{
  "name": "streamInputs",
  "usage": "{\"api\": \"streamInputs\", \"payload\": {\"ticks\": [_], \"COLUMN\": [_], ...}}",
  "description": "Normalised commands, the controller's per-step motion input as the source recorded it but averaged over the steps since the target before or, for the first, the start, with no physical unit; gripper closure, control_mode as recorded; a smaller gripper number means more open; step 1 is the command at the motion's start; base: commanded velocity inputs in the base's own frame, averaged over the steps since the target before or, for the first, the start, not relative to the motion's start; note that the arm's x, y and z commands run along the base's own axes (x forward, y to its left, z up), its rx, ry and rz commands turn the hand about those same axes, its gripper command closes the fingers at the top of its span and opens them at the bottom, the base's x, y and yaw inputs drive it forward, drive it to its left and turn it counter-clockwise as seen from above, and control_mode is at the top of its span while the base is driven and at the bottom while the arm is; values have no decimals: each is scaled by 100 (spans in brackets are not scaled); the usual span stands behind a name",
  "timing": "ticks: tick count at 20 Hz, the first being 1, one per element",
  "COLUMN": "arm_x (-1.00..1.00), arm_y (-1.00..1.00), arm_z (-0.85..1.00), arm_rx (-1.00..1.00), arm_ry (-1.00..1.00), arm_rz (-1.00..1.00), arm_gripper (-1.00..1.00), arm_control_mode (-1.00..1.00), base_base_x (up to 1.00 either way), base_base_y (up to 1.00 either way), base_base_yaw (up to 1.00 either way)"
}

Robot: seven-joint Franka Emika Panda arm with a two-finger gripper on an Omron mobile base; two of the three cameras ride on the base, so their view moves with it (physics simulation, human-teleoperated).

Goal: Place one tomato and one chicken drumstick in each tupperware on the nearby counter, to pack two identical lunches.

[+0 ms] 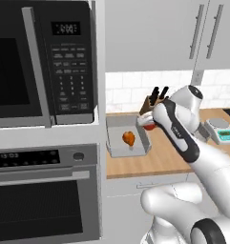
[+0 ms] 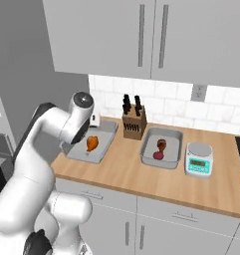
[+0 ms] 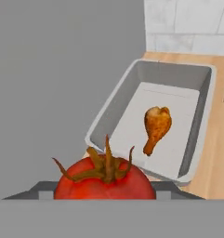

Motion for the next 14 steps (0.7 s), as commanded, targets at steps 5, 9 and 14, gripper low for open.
{"api": "streamInputs", "payload": {"ticks": [5,9,14], "arm_x": [87,63,55], "arm_y": [-7,-19,4], "arm_z": [-74,-50,-72], "arm_rx": [-10,0,0], "arm_ry": [30,7,4], "arm_rz": [0,1,1], "arm_gripper": [100,100,100], "arm_control_mode": [-100,-100,-100], "base_base_x": [0,0,0], "base_base_y": [0,0,0], "base_base_yaw": [0,0,0]}}
